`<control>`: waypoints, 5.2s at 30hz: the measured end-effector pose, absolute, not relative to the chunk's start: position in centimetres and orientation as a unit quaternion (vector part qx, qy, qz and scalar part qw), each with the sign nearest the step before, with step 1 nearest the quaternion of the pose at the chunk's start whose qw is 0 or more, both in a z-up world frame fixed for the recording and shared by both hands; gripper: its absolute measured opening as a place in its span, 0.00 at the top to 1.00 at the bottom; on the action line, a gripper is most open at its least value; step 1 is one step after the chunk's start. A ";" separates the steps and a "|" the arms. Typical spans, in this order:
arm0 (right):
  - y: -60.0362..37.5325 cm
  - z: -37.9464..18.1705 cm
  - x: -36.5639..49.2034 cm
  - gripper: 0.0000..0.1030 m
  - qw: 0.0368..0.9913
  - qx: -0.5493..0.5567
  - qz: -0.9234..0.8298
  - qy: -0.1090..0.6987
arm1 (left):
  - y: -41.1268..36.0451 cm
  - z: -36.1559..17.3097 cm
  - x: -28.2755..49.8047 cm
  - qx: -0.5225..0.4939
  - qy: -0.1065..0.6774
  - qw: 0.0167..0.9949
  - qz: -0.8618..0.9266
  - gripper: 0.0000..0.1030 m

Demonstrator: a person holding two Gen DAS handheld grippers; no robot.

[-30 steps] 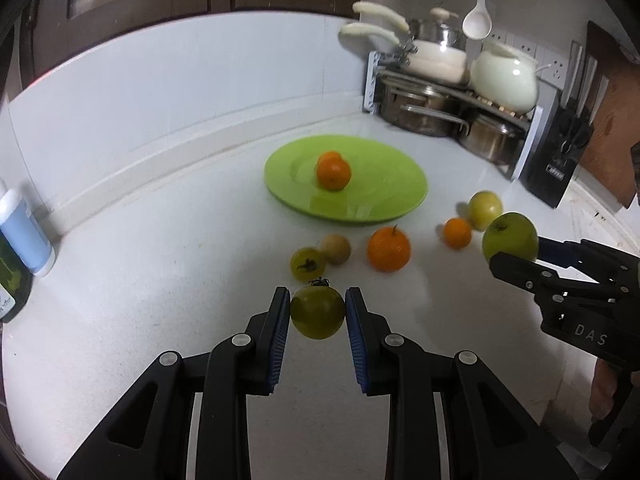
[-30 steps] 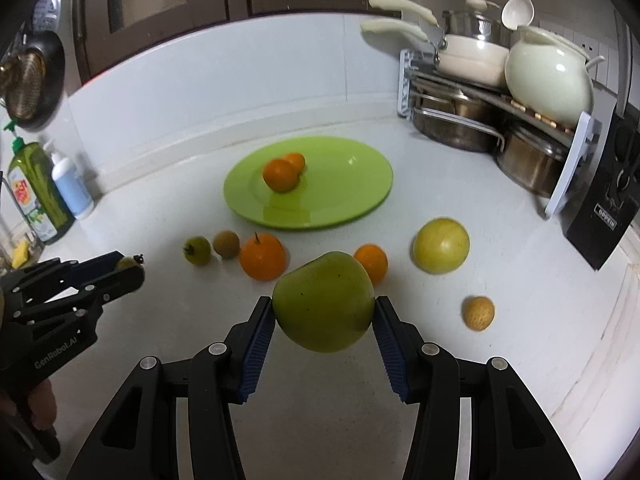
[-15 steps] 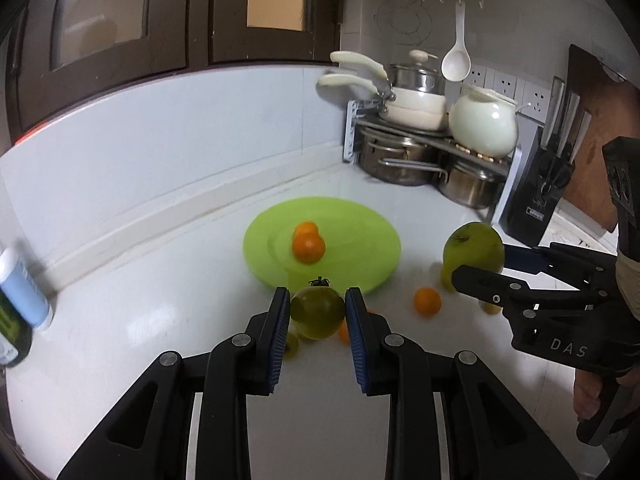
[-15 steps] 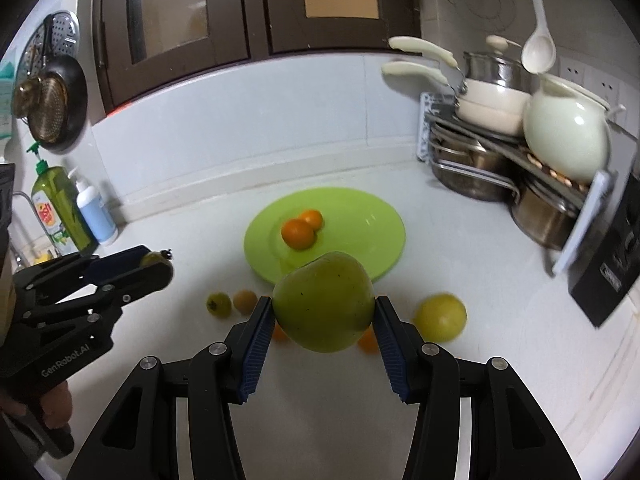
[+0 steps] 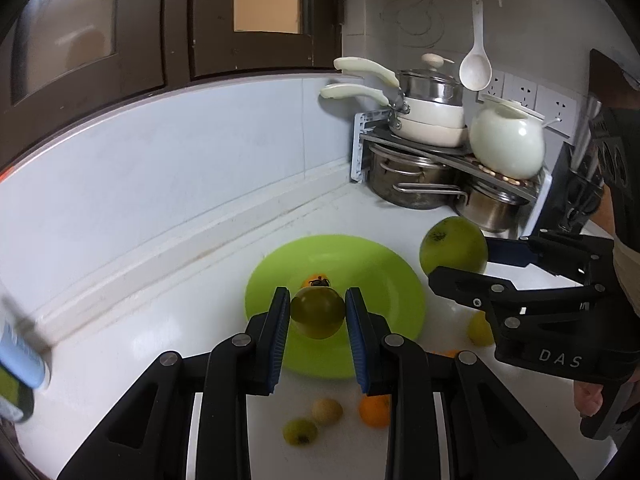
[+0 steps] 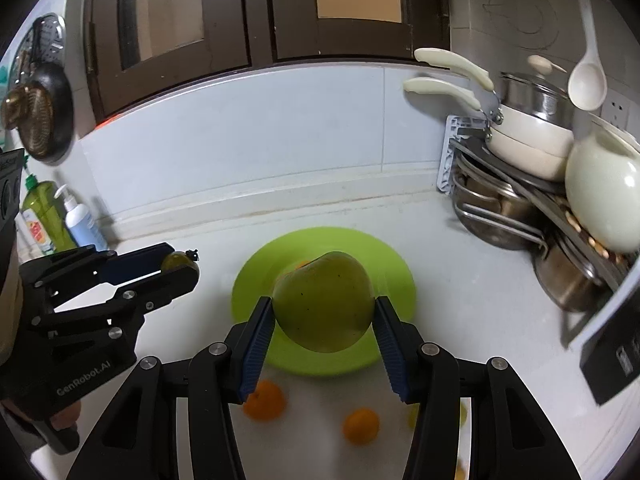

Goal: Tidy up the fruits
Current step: 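Carry the green tomato and green apple over the green plate with both tools, then open both tools to drop the tomato and apple on the plate, withdraw, then grasp a green tomato with the left tool while the right tool grasps the large orange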

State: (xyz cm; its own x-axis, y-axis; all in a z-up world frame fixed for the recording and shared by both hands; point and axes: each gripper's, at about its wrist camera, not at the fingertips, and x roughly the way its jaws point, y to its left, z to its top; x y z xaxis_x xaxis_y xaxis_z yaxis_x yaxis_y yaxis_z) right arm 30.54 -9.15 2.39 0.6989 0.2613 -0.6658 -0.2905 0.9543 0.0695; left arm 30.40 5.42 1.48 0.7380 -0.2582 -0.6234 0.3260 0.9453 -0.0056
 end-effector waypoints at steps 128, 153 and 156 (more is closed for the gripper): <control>-3.0 -7.2 25.1 0.35 0.884 -0.089 0.134 0.440 | 10.9 -8.5 26.2 0.134 0.391 0.881 -0.229 0.18; -3.5 -9.5 28.2 0.58 0.863 -0.044 0.177 0.471 | 9.0 -9.8 28.7 0.118 0.422 0.861 -0.260 0.71; -3.4 -9.4 28.0 0.58 0.865 -0.045 0.174 0.469 | 9.1 -9.6 28.6 0.112 0.424 0.862 -0.257 0.71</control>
State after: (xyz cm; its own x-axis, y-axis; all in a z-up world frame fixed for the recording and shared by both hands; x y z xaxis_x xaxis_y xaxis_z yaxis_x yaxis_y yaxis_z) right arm 28.02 -3.43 -9.43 0.4992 0.2594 -0.8268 -0.3441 0.9350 0.0856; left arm 28.58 9.06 -9.62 0.5096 -0.3470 -0.7873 0.5371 0.8432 -0.0240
